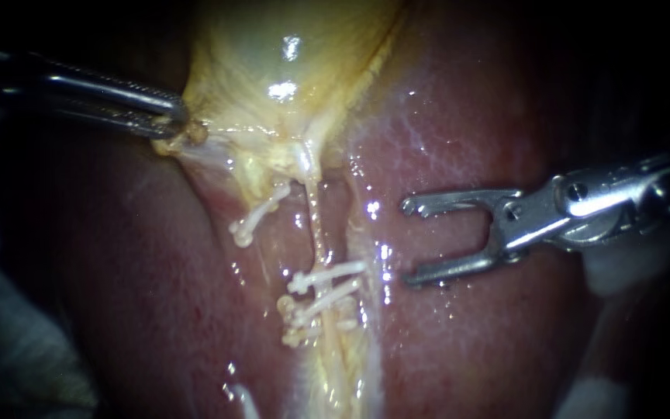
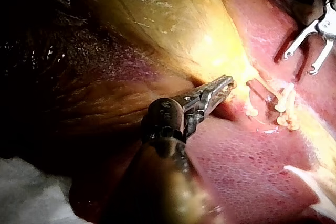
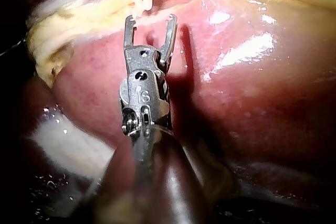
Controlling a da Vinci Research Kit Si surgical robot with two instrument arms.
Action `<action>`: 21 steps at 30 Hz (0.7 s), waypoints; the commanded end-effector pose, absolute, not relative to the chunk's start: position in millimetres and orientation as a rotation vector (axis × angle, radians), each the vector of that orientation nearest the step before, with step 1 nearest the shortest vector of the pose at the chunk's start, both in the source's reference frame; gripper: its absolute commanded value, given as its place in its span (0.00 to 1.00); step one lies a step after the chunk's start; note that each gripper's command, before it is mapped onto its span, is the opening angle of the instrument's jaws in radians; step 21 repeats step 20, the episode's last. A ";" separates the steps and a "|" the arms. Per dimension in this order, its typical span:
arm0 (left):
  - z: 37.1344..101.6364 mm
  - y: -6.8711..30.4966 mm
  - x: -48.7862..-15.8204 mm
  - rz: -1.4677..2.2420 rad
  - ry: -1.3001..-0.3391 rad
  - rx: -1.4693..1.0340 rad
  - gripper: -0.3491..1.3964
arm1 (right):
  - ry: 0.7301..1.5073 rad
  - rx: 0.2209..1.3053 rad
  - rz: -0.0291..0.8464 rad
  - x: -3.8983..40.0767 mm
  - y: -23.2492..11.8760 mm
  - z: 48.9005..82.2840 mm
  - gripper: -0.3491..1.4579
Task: Going back second clip right tube
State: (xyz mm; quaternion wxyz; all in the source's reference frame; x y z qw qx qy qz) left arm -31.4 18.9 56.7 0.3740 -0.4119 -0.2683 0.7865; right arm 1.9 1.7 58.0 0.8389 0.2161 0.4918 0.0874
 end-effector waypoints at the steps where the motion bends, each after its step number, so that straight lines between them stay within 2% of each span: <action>1: 57.1 18.8 -31.7 2.019 -0.691 -1.050 0.00 | 1.041 0.458 0.184 1.9 1.7 57.9 0.47; 8: 59.4 17.7 -33.7 2.044 -0.709 -1.044 0.00 | 1.041 0.458 0.185 1.8 1.7 57.8 0.47; 21: 59.6 17.8 -33.6 2.045 -0.715 -1.045 0.00 | 1.040 0.458 0.186 2.0 1.7 57.8 0.47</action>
